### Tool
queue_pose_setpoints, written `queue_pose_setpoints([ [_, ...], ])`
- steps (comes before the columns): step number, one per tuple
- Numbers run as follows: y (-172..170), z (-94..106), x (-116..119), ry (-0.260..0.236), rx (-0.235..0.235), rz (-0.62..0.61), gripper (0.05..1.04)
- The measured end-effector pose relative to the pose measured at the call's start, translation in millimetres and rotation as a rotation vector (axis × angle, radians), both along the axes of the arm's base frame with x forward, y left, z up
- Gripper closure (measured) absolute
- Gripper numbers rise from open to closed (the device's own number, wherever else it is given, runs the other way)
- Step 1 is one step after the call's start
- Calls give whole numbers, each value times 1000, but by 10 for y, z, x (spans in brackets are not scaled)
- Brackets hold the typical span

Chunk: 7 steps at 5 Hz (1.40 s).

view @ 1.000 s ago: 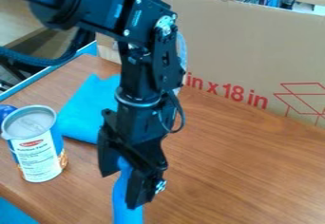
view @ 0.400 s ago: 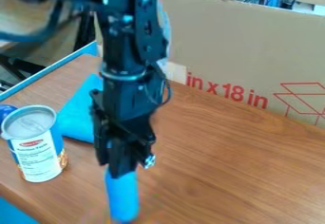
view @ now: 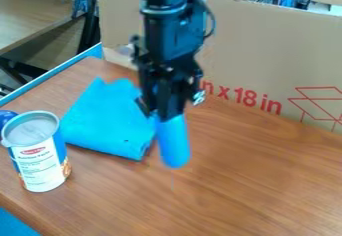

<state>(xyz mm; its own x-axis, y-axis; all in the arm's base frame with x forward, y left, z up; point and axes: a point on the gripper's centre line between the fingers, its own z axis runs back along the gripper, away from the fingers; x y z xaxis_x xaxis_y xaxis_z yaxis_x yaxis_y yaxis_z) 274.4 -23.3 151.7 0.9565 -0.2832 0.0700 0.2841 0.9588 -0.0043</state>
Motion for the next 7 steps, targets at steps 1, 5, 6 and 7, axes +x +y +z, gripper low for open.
queue_pose_setpoints([
  [1, -127, -276, 479, -3, 20, -32, 715],
  [5, -83, -486, 1171, 119, 97, -39, 638],
  [6, -28, -495, 1119, 159, 54, -6, 328],
  [7, -25, -499, 1107, 164, 48, 7, 87],
])
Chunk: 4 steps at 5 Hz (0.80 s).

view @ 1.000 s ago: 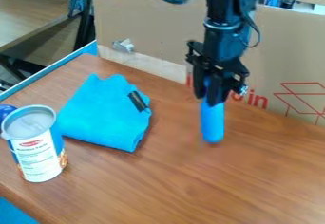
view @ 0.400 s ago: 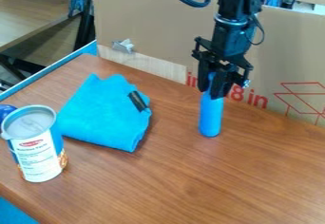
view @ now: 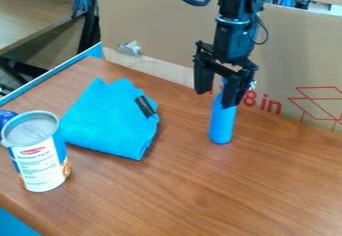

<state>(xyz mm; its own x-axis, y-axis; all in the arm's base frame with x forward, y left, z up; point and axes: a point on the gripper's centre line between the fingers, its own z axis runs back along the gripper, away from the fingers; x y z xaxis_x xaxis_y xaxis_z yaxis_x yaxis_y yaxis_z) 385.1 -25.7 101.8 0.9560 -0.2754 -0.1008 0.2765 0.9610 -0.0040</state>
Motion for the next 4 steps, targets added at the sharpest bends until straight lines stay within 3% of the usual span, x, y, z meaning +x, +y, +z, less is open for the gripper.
queue_pose_setpoints([
  [1, 15, 102, -127, -28, -2, 4, 76],
  [2, 113, 348, -529, -80, 41, -1, 81],
  [3, 243, 227, -1046, -64, 122, 59, 83],
  [4, 242, 253, -1486, -35, 131, 71, 83],
])
